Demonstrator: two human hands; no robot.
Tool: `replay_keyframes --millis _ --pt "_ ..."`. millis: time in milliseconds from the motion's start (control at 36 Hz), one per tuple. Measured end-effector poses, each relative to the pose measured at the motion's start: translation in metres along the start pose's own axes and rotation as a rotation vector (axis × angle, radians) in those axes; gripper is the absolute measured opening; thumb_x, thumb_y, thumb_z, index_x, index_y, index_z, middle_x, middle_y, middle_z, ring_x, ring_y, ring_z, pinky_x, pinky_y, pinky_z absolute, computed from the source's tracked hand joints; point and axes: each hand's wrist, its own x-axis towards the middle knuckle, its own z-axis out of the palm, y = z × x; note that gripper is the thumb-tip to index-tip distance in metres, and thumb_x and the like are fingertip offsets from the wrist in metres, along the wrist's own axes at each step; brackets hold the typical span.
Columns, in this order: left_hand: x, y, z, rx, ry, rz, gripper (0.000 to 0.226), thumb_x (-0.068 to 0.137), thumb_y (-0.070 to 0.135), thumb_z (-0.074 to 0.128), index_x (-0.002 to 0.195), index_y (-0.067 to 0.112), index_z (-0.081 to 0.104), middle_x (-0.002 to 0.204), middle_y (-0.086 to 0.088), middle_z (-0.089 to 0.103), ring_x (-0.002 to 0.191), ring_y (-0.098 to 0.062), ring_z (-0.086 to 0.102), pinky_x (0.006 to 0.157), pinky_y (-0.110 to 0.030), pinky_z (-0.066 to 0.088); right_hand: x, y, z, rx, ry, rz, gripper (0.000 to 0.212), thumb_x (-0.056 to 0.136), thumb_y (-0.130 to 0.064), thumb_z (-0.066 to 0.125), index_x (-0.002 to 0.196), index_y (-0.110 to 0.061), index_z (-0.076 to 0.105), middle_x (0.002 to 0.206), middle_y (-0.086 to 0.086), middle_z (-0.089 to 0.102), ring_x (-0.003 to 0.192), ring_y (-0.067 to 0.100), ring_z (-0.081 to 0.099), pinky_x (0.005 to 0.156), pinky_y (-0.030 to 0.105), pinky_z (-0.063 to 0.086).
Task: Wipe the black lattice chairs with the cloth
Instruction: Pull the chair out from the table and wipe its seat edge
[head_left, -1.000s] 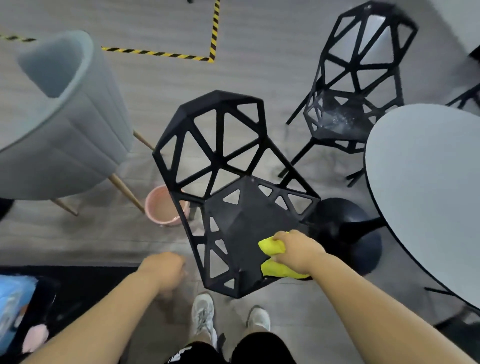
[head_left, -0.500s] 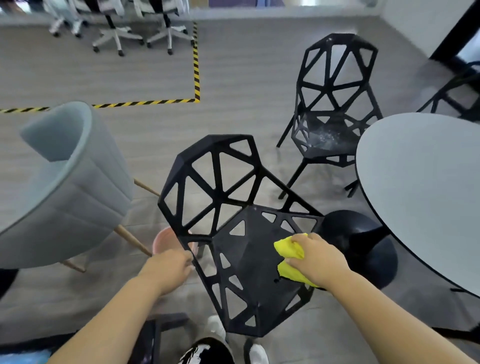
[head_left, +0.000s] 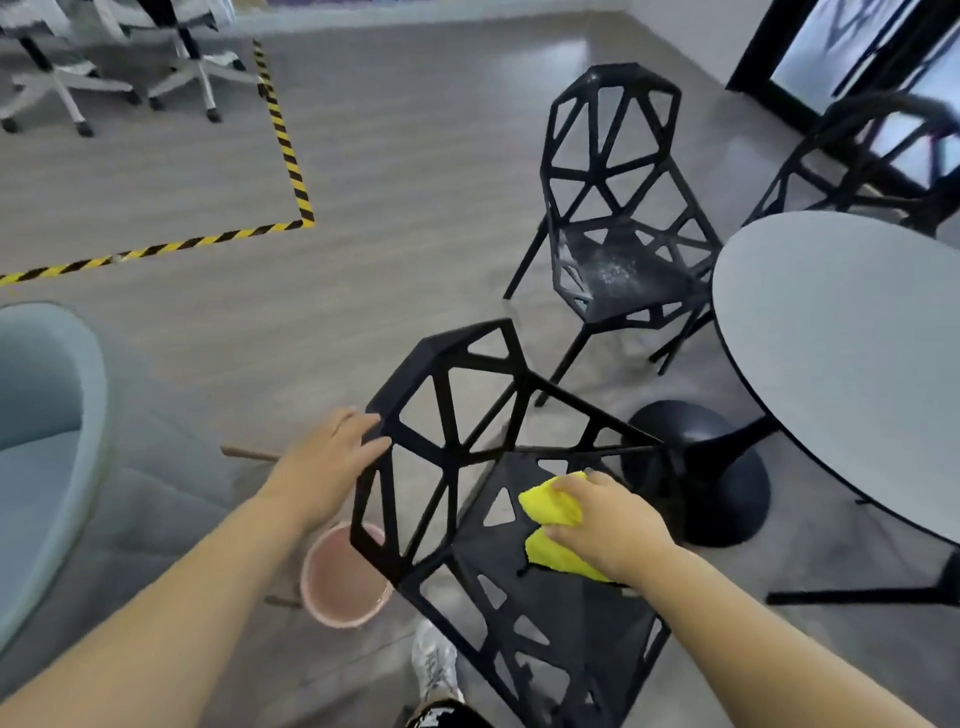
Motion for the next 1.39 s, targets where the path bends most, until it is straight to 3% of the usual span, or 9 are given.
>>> replay_keyframes --millis 83,139,222,306,694,806,1056,1194,1389 --pt "0.020 -0.015 0.003 0.084 -0.072 0.127 0.073 0.055 -0.007 0.079 0.121 0.018 0.063 0.137 -0.015 0.050 0.124 -0.039 0.047 0.085 -0.045 0.052 0.006 -0.013 0.001 0.015 0.004 0.023 0.052 0.085 -0.052 0.054 0.134 -0.039 0.039 0.143 -0.006 0.038 0.130 0.019 0.042 0.090 0.033 0.045" --pt "0.031 -0.022 0.009 0.148 -0.080 0.233 0.063 0.083 0.002 0.058 0.141 0.021 0.041 0.154 -0.010 0.023 0.142 -0.036 0.015 0.112 -0.046 0.022 0.007 -0.019 0.001 0.022 0.007 0.054 0.053 0.085 -0.052 0.054 0.134 -0.038 0.039 0.142 -0.006 0.037 0.128 0.020 0.044 0.090 0.033 0.043" --pt "0.051 -0.030 0.008 0.332 -0.230 0.297 0.058 0.093 0.016 0.047 0.147 0.021 0.026 0.158 -0.007 0.006 0.144 -0.034 -0.007 0.113 -0.044 -0.011 0.007 -0.023 0.001 0.019 0.001 0.104 0.053 0.085 -0.052 0.054 0.134 -0.039 0.039 0.133 -0.007 0.042 0.116 0.021 0.051 0.086 0.032 0.042" --pt "0.067 -0.033 0.009 0.385 -0.299 0.336 0.056 0.093 0.030 0.048 0.145 0.020 0.031 0.158 -0.006 0.008 0.143 -0.034 -0.013 0.109 -0.042 -0.018 0.006 -0.021 0.003 0.035 0.003 0.152 0.053 0.084 -0.053 0.055 0.133 -0.040 0.040 0.127 -0.009 0.044 0.112 0.021 0.052 0.082 0.030 0.042" --pt "0.096 -0.016 0.020 0.437 -0.228 0.611 0.056 0.090 0.040 0.041 0.135 0.006 0.046 0.145 -0.015 0.038 0.139 -0.036 0.023 0.116 -0.046 0.009 0.001 -0.001 -0.011 0.105 0.059 0.326 0.055 0.083 -0.051 0.058 0.134 -0.037 0.041 0.126 -0.006 0.045 0.112 0.021 0.053 0.086 0.032 0.046" --pt "0.095 -0.003 0.019 0.427 -0.224 0.715 0.047 0.087 0.042 0.043 0.113 0.007 0.059 0.116 -0.012 0.057 0.112 -0.034 0.045 0.101 -0.042 0.032 0.003 0.006 -0.018 0.125 0.104 0.357 0.053 0.084 -0.050 0.058 0.132 -0.036 0.042 0.124 -0.006 0.046 0.112 0.021 0.052 0.084 0.032 0.044" --pt "0.081 0.029 0.010 0.369 -0.292 0.791 0.036 0.085 0.037 0.047 0.097 0.007 0.062 0.098 -0.011 0.060 0.091 -0.029 0.051 0.078 -0.039 0.038 0.009 0.021 -0.021 0.175 0.126 0.398 0.051 0.084 -0.048 0.060 0.130 -0.033 0.045 0.123 -0.002 0.047 0.109 0.023 0.053 0.085 0.035 0.047" --pt "0.075 0.019 0.024 0.168 -0.140 0.781 0.020 0.040 0.031 0.073 0.048 0.021 0.058 0.053 0.005 0.051 0.054 -0.019 0.048 0.054 -0.028 0.045 0.010 0.023 -0.012 0.199 0.110 0.385 0.053 0.083 -0.048 0.061 0.130 -0.032 0.045 0.123 -0.002 0.047 0.109 0.023 0.053 0.085 0.035 0.046" --pt "0.079 0.009 0.034 0.010 -0.088 0.637 0.029 0.041 0.006 0.080 0.059 0.023 0.066 0.068 0.009 0.058 0.068 -0.017 0.057 0.054 -0.025 0.052 0.012 0.031 0.000 0.204 0.109 0.340 0.053 0.083 -0.049 0.061 0.131 -0.035 0.044 0.123 -0.004 0.047 0.108 0.023 0.054 0.079 0.031 0.043"
